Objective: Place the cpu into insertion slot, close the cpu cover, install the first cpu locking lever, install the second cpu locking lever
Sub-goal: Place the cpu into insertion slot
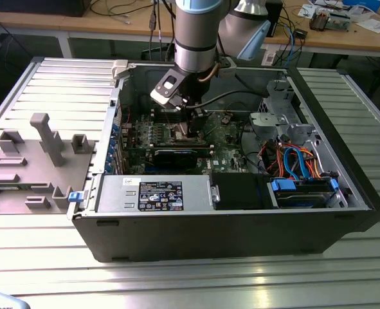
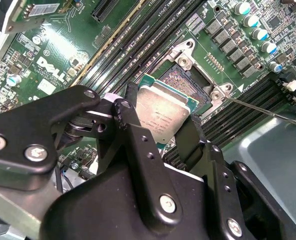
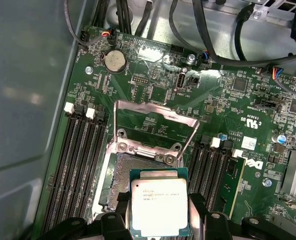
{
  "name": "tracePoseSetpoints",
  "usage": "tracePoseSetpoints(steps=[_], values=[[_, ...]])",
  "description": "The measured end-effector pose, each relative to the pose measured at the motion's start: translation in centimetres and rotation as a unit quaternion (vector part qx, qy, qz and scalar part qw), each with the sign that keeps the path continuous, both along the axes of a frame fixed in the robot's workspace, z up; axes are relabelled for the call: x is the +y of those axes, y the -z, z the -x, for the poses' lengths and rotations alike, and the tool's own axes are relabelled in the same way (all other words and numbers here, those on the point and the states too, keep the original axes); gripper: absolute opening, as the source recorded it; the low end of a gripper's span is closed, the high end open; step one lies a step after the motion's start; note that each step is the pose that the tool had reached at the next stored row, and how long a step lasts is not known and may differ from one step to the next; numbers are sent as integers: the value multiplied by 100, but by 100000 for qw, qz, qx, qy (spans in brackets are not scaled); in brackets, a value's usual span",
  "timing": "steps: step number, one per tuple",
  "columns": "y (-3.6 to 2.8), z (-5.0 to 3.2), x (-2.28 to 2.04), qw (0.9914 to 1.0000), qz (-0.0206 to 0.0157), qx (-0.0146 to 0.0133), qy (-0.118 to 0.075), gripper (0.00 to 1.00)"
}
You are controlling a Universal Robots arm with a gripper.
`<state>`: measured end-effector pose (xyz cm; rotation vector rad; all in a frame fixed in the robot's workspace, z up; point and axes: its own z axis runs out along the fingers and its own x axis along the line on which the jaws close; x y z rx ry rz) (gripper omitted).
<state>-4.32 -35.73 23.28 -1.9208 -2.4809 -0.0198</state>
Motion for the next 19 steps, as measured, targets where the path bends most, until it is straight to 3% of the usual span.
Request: tracePoseSetpoints(steps=[19], values=[[11, 0, 0, 99998, 2, 1, 679, 55]])
